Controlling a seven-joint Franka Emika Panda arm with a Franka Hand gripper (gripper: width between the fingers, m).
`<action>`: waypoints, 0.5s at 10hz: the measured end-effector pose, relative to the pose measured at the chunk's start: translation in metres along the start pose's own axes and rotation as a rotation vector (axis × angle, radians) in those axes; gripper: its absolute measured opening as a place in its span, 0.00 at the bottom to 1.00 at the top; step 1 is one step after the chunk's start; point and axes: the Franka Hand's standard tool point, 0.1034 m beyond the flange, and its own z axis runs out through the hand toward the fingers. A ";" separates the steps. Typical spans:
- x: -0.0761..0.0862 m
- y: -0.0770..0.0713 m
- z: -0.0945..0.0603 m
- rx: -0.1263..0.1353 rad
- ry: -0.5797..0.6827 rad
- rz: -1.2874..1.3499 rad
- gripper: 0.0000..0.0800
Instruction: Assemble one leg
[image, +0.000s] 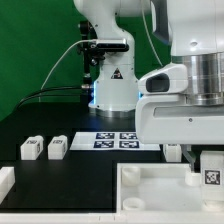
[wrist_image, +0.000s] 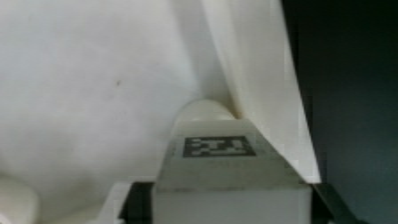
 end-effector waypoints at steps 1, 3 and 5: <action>0.000 -0.001 0.000 0.003 -0.001 0.137 0.36; 0.004 -0.003 -0.002 0.023 -0.036 0.524 0.36; 0.007 -0.003 -0.001 0.015 -0.067 0.873 0.36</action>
Offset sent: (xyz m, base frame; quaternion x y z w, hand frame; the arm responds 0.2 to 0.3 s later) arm 0.0363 0.0001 0.0076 -0.0097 -0.0082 0.4883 0.8726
